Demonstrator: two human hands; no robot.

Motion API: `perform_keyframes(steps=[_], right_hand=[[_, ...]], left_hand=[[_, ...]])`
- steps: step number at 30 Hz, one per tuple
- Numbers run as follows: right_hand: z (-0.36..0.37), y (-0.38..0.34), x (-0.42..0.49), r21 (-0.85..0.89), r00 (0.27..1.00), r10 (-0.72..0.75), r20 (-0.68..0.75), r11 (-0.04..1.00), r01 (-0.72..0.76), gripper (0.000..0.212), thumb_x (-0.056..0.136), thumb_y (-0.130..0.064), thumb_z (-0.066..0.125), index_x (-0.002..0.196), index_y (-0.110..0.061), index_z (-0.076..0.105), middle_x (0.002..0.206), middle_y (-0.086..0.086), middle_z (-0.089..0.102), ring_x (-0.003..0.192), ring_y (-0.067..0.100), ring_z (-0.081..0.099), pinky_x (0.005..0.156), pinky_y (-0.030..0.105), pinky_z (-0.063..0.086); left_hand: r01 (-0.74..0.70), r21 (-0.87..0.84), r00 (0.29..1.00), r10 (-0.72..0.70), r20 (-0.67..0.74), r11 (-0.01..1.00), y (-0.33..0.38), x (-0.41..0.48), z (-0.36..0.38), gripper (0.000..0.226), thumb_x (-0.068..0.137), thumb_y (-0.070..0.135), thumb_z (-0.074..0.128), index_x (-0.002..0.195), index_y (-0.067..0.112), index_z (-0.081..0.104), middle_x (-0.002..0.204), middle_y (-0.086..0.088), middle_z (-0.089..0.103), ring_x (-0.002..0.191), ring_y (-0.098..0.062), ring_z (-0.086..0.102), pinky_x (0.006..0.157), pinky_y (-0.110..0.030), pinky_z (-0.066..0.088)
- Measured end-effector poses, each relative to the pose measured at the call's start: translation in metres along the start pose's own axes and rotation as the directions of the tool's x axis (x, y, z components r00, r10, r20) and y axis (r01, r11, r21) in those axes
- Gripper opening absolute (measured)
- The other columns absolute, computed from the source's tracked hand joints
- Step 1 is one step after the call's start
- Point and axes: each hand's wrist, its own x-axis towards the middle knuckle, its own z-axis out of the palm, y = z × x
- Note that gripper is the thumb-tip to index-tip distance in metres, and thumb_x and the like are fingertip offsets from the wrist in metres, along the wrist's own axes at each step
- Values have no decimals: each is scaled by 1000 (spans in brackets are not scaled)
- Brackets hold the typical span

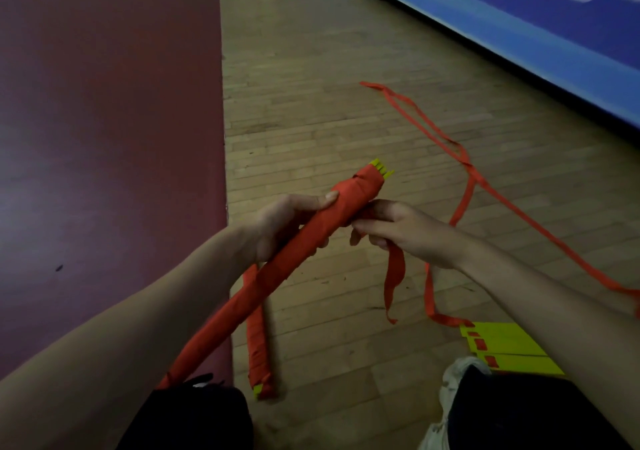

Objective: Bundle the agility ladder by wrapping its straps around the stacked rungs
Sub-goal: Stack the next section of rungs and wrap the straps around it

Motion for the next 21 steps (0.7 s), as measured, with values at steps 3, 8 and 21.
perform_keyframes(steps=[3, 8, 21], right_hand=[[2, 4, 2, -35, 999, 19, -48, 999, -21, 13, 98, -10, 50, 101, -7, 63, 81, 7, 68, 48, 2, 41, 52, 15, 35], [-3, 1, 1, -5, 992, 117, -45, 993, -118, 19, 101, -11, 44, 100, -3, 62, 78, 7, 70, 49, 7, 49, 50, 16, 41], [2, -9, -4, 280, 992, 115, -51, 955, -96, 17, 91, -14, 45, 81, -3, 53, 66, 8, 57, 44, 8, 34, 38, 20, 27]], left_hand=[[-9, 2, 1000, 9, 16, 1000, -1, -1, 4, 52, 73, 49, 69, 108, 10, 69, 106, -10, 66, 71, -16, 59, 64, -29, 45], [7, 0, 1000, -7, 2, 1000, 2, -4, 10, 55, 72, 47, 63, 113, 11, 66, 97, -3, 71, 67, -13, 59, 61, -26, 45], [-207, 229, 943, 256, -210, 951, 10, -9, 21, 31, 77, 37, 76, 103, 21, 71, 91, -5, 73, 76, -15, 67, 65, -26, 51]])
